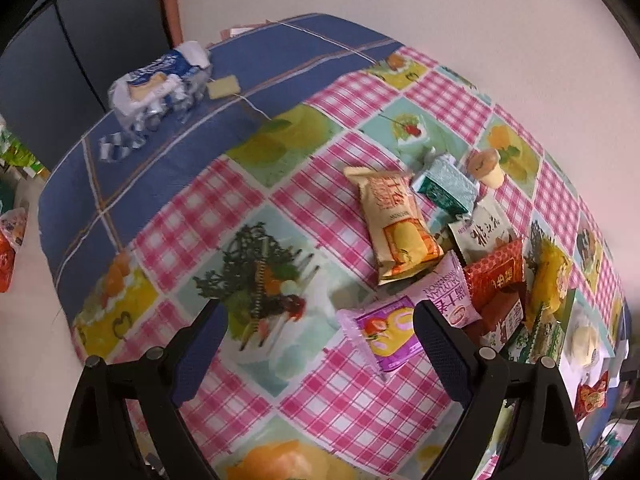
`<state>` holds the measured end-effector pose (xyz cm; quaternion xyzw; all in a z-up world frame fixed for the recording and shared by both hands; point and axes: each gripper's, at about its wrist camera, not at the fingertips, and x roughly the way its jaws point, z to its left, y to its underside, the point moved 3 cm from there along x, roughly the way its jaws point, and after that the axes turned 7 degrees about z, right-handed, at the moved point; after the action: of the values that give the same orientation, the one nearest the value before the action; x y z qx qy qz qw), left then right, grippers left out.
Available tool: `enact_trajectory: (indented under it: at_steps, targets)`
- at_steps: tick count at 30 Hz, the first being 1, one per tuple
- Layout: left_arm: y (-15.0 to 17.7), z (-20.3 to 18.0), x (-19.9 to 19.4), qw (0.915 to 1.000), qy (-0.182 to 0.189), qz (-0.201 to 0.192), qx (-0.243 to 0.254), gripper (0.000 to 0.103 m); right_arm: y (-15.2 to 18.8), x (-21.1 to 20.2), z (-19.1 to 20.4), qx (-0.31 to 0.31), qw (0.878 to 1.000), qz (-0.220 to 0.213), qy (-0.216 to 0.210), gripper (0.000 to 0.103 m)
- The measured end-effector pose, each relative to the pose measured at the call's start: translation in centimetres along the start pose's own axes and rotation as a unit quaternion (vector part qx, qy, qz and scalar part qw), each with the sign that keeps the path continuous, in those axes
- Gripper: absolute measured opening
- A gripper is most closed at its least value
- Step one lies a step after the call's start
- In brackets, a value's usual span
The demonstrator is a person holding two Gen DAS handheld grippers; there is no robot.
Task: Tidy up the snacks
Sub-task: 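Move both tools back toward the snack pile, then grasp the pink Swiss roll pack with left tool while right tool grasps green biscuit pack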
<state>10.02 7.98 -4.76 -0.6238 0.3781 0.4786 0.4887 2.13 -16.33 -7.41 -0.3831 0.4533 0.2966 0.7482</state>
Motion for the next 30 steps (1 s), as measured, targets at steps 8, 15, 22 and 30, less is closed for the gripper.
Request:
enact_trajectory:
  at_steps: [8, 15, 22, 30]
  targets:
    - [-0.2, -3.3, 2.3, 0.9985, 0.034, 0.033, 0.028, 0.094, -0.8, 1.5, 0.2, 0.003, 1.000, 0.014, -0.008, 0.100]
    - [-0.5, -5.7, 3.5, 0.9960, 0.037, 0.049, 0.065, 0.094, -1.6, 2.8, 0.8, -0.008, 1.000, 0.025, -0.001, 0.086]
    - [-0.8, -6.9, 5.5, 0.9936, 0.032, 0.073, 0.081, 0.093, -2.3, 4.0, 1.1, -0.012, 0.999, 0.033, 0.007, 0.084]
    - [-1.6, -7.3, 7.0, 0.9933, 0.029, 0.084, 0.073, 0.093, -2.8, 5.7, 0.9, -0.005, 0.999, 0.048, 0.011, 0.083]
